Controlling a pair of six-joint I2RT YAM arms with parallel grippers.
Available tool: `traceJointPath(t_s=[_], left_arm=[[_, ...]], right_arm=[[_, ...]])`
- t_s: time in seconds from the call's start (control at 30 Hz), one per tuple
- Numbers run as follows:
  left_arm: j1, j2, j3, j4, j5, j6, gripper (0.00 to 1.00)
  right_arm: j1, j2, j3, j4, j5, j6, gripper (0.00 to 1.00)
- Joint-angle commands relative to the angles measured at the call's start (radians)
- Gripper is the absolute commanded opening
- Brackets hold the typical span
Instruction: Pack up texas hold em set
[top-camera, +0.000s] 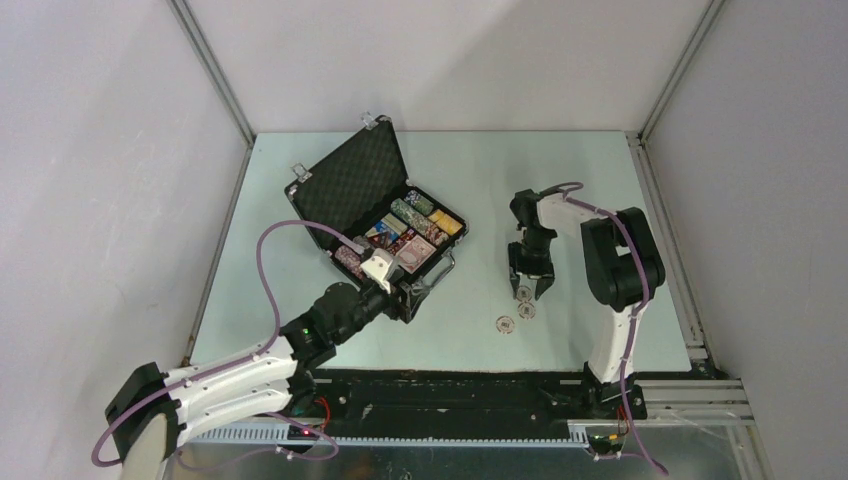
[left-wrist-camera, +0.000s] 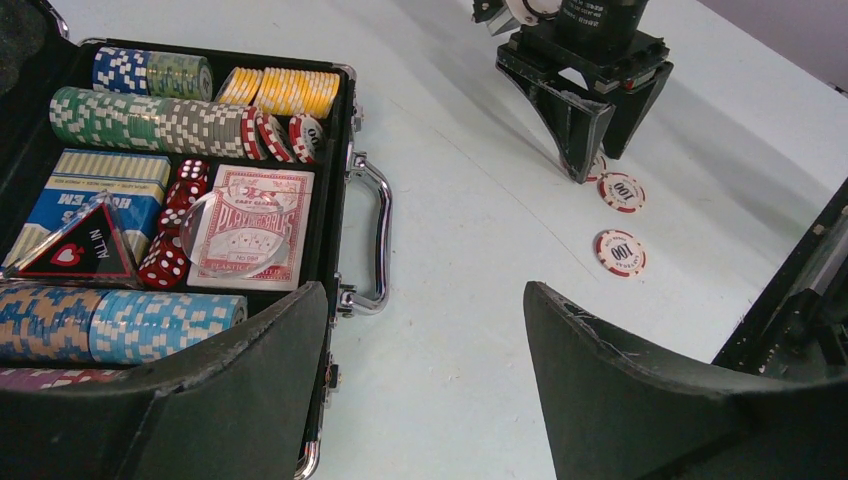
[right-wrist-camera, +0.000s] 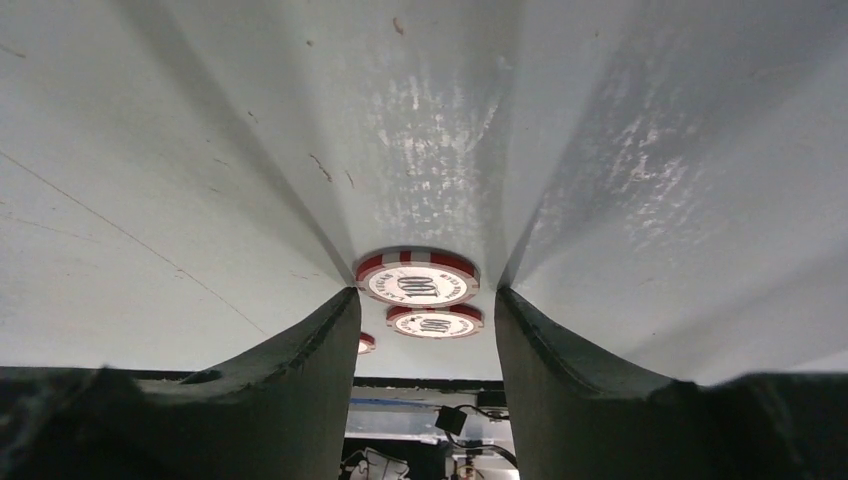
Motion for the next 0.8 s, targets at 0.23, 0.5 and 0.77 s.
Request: traceJointPath(t_s=[0.23,0.5,0.77], left_arm=[[0.003,0.006,0.01,0.03,-0.024,0.033,0.8],[0.003,-0.002,0.012,0.014,-0.03,0.035,0.8],[0.003,-0.014,0.01,0.008,-0.036,0.035,0.8]], right_arm=[[0.014,0.073,0.042,0.045,0.045,-0.017,0.56],[0.018,0.083,0.068,0.051,0.07,-0.009,0.49],[0.043,0.065,0.075,0.077,0.071,-0.014,0.31]])
